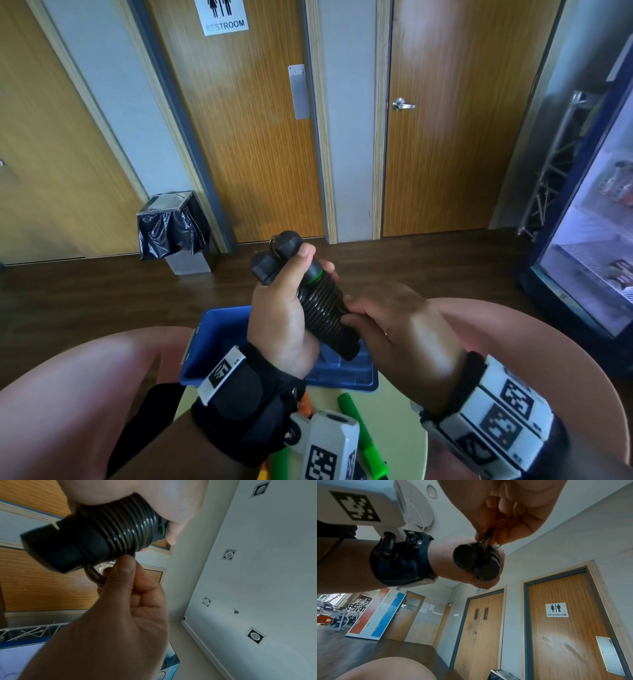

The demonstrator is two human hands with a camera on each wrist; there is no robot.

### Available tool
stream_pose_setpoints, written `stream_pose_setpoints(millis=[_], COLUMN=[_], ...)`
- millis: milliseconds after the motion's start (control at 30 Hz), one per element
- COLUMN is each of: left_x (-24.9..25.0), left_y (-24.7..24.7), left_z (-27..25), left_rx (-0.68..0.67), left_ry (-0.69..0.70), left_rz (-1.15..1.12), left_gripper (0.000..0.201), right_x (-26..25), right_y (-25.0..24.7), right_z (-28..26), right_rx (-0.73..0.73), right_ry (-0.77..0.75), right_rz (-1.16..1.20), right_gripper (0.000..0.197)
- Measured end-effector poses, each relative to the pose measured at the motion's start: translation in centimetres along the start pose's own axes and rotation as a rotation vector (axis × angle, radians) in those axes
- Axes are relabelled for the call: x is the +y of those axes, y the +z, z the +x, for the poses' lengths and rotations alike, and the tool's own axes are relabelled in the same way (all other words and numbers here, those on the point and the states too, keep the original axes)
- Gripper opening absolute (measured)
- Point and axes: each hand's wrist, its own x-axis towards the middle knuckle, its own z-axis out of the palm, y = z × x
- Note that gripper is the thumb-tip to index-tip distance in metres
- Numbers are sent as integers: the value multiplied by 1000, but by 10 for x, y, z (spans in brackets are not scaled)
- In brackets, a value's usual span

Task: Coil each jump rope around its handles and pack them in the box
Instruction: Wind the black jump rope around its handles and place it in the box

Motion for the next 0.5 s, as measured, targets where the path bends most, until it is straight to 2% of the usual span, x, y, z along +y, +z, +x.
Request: stream_pose_setpoints(millis=[167,300,400,500], left_x=[1,-1,0,3], left_y=[1,-3,-3,1], left_z=[1,1,0,2], left_rx=[-18,-25,-42,-54], left_ry=[-4,1,-5,3], left_rz=[11,57,64,60], left_gripper=[22,19,16,15], right_x=[2,1,-4,-8], right_y=[2,-2,-8,-13], right_z=[-4,1,11,21], right_rx=[77,-56,-109,-167], right_ry=[-41,-40,150,367], right_rz=[1,52,180,222], right_gripper=[20,15,7,18])
